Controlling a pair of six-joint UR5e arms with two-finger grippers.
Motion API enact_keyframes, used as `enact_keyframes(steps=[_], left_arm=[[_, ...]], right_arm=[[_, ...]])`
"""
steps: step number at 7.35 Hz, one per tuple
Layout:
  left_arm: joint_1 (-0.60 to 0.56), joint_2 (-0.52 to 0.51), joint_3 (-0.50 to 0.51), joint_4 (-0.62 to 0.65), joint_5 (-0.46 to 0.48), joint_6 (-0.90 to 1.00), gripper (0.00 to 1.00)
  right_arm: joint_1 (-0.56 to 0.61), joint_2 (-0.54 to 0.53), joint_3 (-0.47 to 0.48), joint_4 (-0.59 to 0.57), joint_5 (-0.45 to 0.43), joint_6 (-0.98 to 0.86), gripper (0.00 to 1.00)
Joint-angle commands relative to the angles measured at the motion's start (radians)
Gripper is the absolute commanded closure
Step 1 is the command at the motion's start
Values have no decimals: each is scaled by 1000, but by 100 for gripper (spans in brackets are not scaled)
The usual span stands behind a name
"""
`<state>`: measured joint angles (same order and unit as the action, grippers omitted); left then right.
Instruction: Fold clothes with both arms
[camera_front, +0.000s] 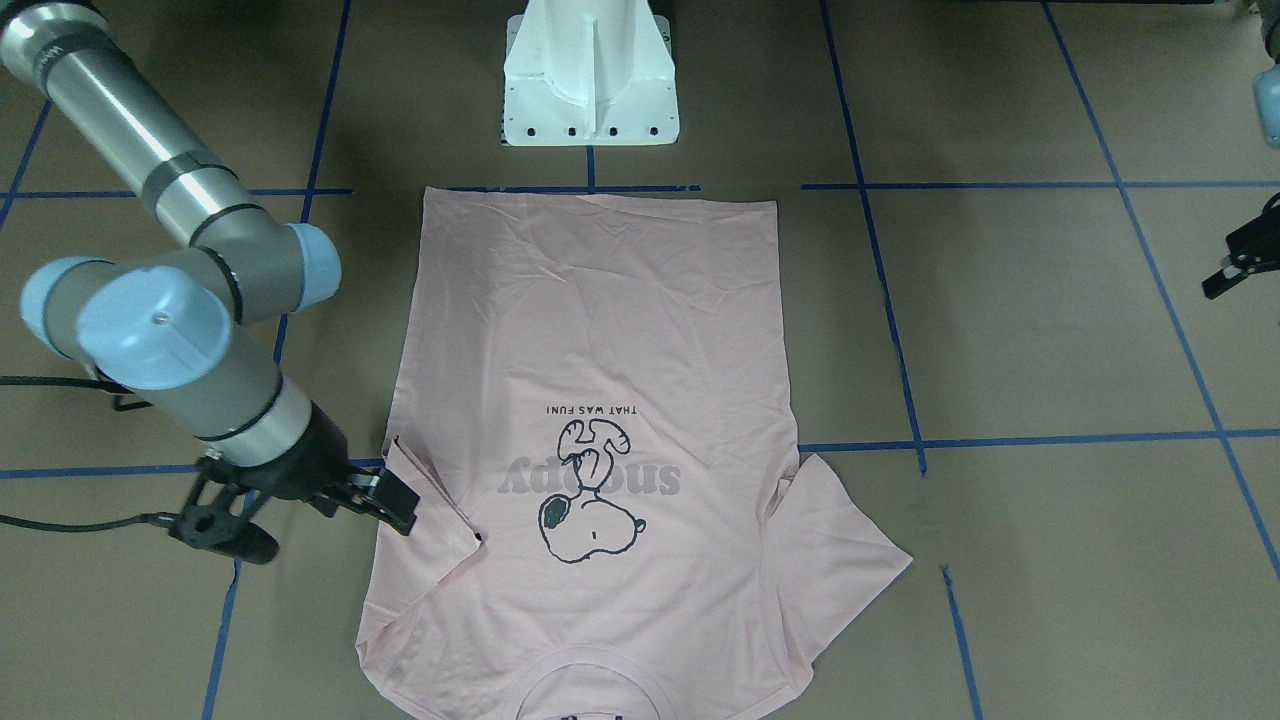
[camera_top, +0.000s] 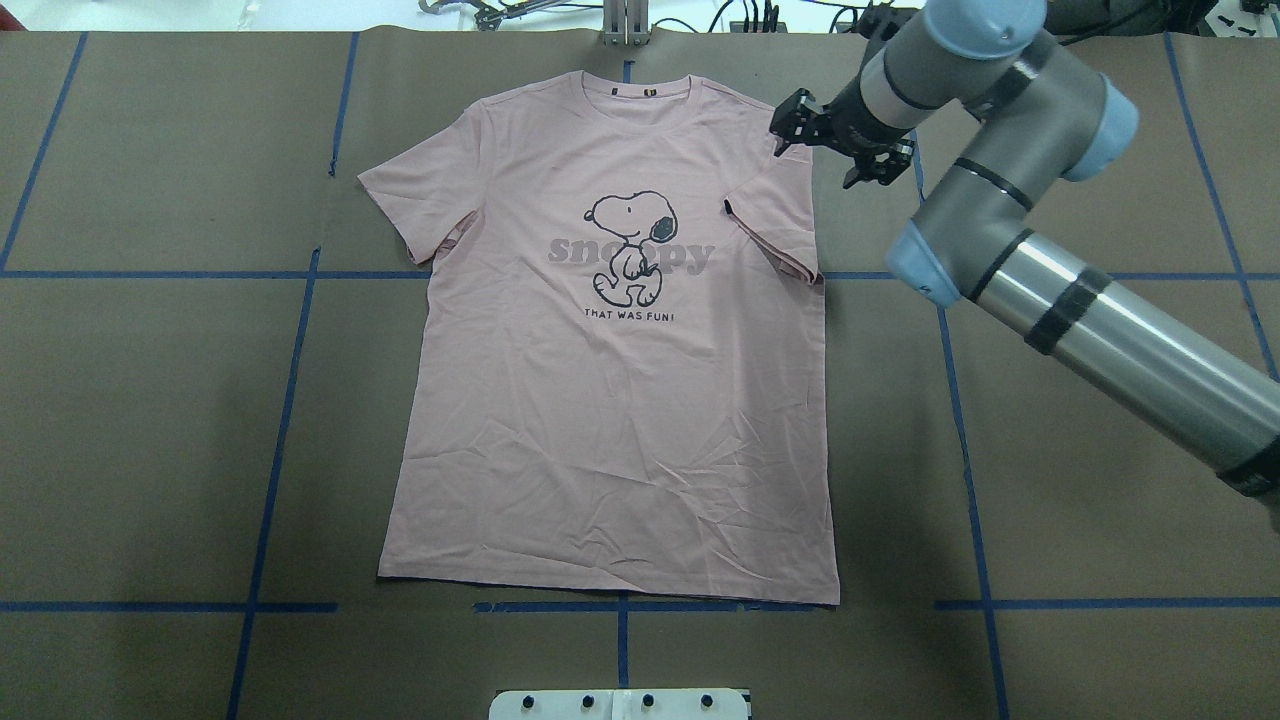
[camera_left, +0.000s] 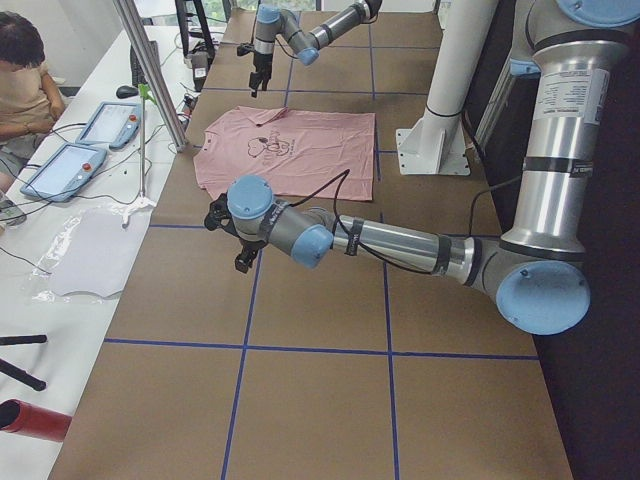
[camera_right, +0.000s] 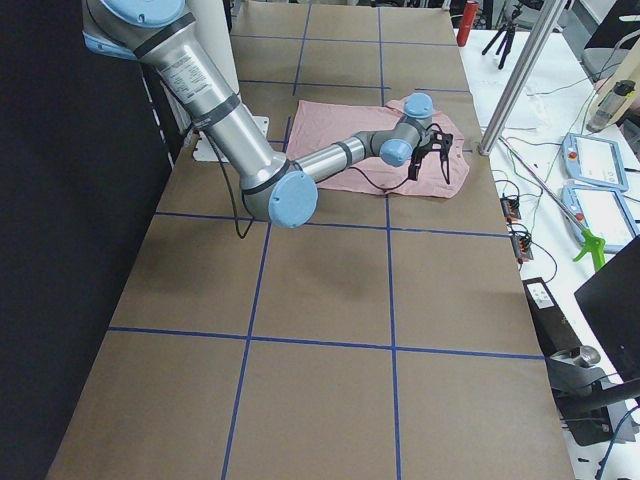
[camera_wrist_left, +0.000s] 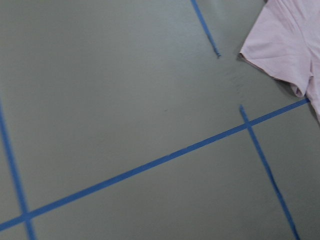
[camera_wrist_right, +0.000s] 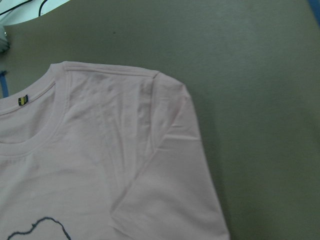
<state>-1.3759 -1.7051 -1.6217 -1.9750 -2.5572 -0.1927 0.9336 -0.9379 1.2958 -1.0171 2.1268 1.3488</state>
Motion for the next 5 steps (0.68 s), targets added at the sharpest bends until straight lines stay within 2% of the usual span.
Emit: enact_keyframes(steps=[1, 2, 3, 4, 5], left_arm=[[150, -173, 95, -48, 55, -201, 1], [235, -273, 188, -51, 137, -252, 1], [267, -366, 301, -53, 200, -298, 4], [306, -405, 392, -126, 222, -307, 4], [311, -469, 528, -240, 235, -348, 6]], right_arm=[[56, -139, 134, 18, 77, -28, 0], [66, -183, 176, 32, 99, -28, 0], [76, -234, 227, 38, 107, -30, 0], [76, -286, 297, 37, 114, -28, 0], [74, -341, 351, 37, 116, -28, 0]])
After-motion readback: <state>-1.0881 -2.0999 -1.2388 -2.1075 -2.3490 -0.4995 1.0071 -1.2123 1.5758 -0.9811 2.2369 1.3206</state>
